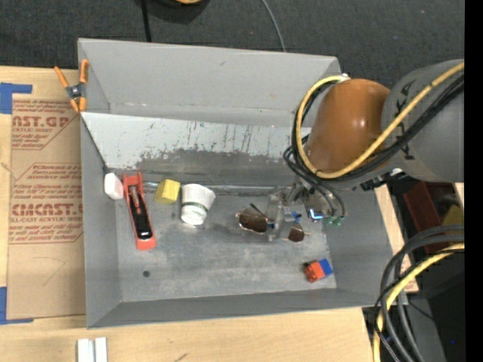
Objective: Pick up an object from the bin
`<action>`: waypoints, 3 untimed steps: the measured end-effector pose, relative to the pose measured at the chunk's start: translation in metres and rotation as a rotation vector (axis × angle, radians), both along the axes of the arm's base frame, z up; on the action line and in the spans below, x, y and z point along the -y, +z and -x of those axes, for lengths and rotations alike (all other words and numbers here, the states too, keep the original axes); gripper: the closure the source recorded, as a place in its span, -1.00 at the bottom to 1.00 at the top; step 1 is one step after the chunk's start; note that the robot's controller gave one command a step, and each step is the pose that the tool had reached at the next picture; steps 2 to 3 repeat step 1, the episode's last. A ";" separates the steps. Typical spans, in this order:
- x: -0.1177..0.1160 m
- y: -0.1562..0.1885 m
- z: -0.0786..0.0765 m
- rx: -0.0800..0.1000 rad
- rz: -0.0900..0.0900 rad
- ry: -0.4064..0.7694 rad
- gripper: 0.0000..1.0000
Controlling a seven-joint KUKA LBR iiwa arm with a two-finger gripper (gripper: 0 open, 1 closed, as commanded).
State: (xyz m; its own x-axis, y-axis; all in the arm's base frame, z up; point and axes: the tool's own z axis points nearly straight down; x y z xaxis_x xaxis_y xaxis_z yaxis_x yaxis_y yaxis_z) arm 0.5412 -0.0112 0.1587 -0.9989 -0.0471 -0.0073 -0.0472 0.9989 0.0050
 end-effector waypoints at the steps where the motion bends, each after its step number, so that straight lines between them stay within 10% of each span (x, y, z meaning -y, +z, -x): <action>1: 0.000 -0.032 -0.005 0.007 -0.001 -0.003 1.00; 3: 0.000 -0.032 -0.005 0.007 -0.001 -0.003 1.00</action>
Offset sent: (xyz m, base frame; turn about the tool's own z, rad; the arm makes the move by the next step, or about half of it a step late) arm -0.0021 0.0011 0.0883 0.0335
